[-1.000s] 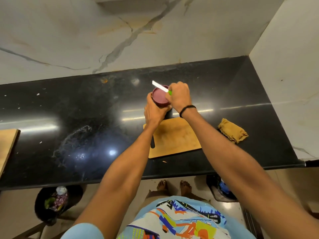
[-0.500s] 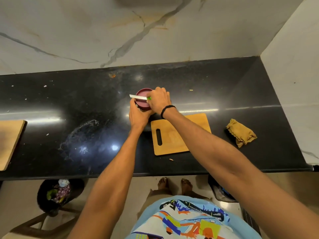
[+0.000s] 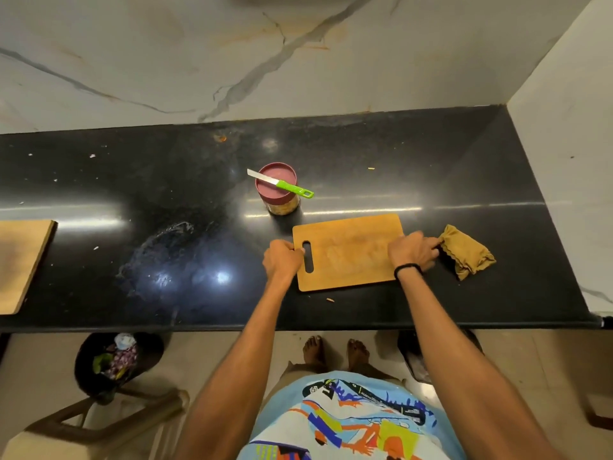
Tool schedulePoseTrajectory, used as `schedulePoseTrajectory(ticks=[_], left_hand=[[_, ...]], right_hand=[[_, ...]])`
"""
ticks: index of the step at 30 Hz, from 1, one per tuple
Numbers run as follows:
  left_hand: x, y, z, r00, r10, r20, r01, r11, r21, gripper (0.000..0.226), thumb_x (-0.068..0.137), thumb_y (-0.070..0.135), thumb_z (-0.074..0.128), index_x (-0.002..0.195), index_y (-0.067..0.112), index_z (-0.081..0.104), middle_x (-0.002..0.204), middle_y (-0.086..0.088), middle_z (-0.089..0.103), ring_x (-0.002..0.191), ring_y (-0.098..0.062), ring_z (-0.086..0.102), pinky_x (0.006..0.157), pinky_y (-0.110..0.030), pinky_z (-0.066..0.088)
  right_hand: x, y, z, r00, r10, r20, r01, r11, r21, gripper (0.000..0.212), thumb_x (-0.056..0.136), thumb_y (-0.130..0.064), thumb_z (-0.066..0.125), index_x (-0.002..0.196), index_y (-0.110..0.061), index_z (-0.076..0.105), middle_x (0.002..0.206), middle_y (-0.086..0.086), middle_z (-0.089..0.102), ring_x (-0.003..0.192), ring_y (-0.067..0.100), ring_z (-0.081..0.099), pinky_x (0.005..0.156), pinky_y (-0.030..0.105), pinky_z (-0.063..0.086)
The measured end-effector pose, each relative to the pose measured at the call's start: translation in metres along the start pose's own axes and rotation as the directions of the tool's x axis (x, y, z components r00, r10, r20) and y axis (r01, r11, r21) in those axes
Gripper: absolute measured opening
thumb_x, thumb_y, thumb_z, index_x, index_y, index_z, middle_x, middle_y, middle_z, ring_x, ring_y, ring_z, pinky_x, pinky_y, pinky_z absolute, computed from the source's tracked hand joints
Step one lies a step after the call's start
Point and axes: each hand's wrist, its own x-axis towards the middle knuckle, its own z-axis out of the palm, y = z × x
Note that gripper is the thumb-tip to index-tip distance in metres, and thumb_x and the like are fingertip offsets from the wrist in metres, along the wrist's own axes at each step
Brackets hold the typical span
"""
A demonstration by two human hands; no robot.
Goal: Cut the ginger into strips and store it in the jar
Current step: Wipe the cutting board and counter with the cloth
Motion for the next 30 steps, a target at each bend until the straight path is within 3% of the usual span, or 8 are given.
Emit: schedulePoseTrajectory(ticks=[7, 11, 13, 17, 21, 26, 28, 30], left_hand=[[0.017, -0.011, -0.032, 0.988, -0.033, -0.150, 0.047, 0.995, 0.092, 0.029, 0.084, 0.030, 0.072, 0.072, 0.004, 0.073, 0.080, -0.016, 0.071, 0.085, -0.034, 0.066, 0.070, -0.038, 0.053], [0.024, -0.025, -0.055, 0.979, -0.031, -0.204, 0.061, 0.988, 0.141, 0.025, 0.087, 0.015, 0.069, 0.064, 0.014, 0.059, 0.073, -0.010, 0.060, 0.073, -0.027, 0.054, 0.074, -0.042, 0.052], [0.027, -0.031, -0.058, 0.974, -0.034, -0.224, 0.067, 0.988, 0.142, 0.024, 0.082, 0.005, 0.069, 0.062, 0.012, 0.059, 0.066, -0.007, 0.056, 0.068, -0.025, 0.053, 0.069, -0.042, 0.051], [0.023, -0.040, -0.048, 0.970, 0.013, -0.242, 0.023, 0.989, 0.144, 0.019, 0.084, 0.005, 0.068, 0.067, 0.004, 0.060, 0.068, -0.012, 0.060, 0.066, -0.026, 0.053, 0.059, -0.036, 0.040], [0.017, -0.048, -0.034, 0.945, 0.071, -0.319, -0.014, 0.984, 0.177, 0.014, 0.092, 0.016, 0.061, 0.082, 0.006, 0.064, 0.090, -0.016, 0.064, 0.080, -0.031, 0.062, 0.059, -0.037, 0.041], [-0.009, -0.037, -0.016, 0.900, 0.245, -0.360, -0.209, 0.968, 0.137, 0.034, 0.098, 0.014, 0.055, 0.131, 0.009, 0.061, 0.124, -0.015, 0.058, 0.115, -0.030, 0.052, 0.085, -0.031, 0.044], [-0.010, -0.037, -0.010, 0.882, 0.362, -0.303, -0.329, 0.932, 0.153, 0.038, 0.096, 0.011, 0.055, 0.133, 0.007, 0.060, 0.125, -0.014, 0.060, 0.117, -0.028, 0.053, 0.093, -0.033, 0.044], [-0.002, -0.043, -0.007, 0.869, 0.434, -0.238, -0.413, 0.901, 0.135, 0.037, 0.096, 0.012, 0.055, 0.132, 0.005, 0.061, 0.124, -0.014, 0.062, 0.116, -0.028, 0.055, 0.097, -0.035, 0.045]], right_hand=[[-0.044, -0.040, 0.014, 0.972, -0.180, 0.154, 0.170, 0.982, 0.080, 0.032, 0.092, -0.018, 0.053, 0.119, -0.004, 0.061, 0.131, 0.017, 0.051, 0.120, 0.037, 0.050, 0.098, 0.039, 0.042], [-0.051, -0.041, 0.022, 0.926, -0.322, 0.198, 0.291, 0.941, 0.171, 0.025, 0.087, -0.009, 0.051, 0.104, -0.003, 0.069, 0.119, 0.020, 0.062, 0.112, 0.038, 0.055, 0.090, 0.037, 0.046], [-0.041, -0.027, 0.016, 0.922, -0.368, 0.120, 0.341, 0.920, 0.193, 0.024, 0.090, -0.010, 0.052, 0.105, -0.004, 0.069, 0.116, 0.021, 0.064, 0.111, 0.039, 0.056, 0.088, 0.038, 0.045], [0.009, 0.039, -0.012, 0.932, -0.274, -0.238, 0.248, 0.959, -0.136, 0.050, 0.085, -0.026, 0.065, 0.132, -0.020, 0.052, 0.144, 0.020, 0.037, 0.134, 0.044, 0.028, 0.110, 0.058, 0.025], [0.054, 0.100, -0.026, 0.985, -0.125, -0.117, 0.109, 0.985, -0.130, 0.071, 0.085, -0.056, 0.062, 0.146, -0.035, 0.031, 0.154, 0.016, 0.021, 0.138, 0.053, 0.015, 0.106, 0.073, 0.013], [0.058, 0.101, -0.029, 0.931, -0.158, -0.329, 0.123, 0.985, -0.124, 0.035, 0.094, -0.042, 0.055, 0.117, -0.018, 0.064, 0.117, 0.017, 0.050, 0.106, 0.041, 0.045, 0.089, 0.055, 0.041], [0.040, 0.087, -0.027, 0.852, -0.151, -0.501, 0.153, 0.988, -0.038, 0.038, 0.094, -0.038, 0.052, 0.097, -0.006, 0.070, 0.103, 0.016, 0.055, 0.102, 0.037, 0.048, 0.085, 0.049, 0.042], [-0.001, 0.066, -0.017, 0.720, -0.262, -0.643, 0.373, 0.927, 0.040, 0.030, 0.094, -0.024, 0.054, 0.086, 0.002, 0.065, 0.096, 0.016, 0.055, 0.095, 0.033, 0.050, 0.083, 0.043, 0.043]])
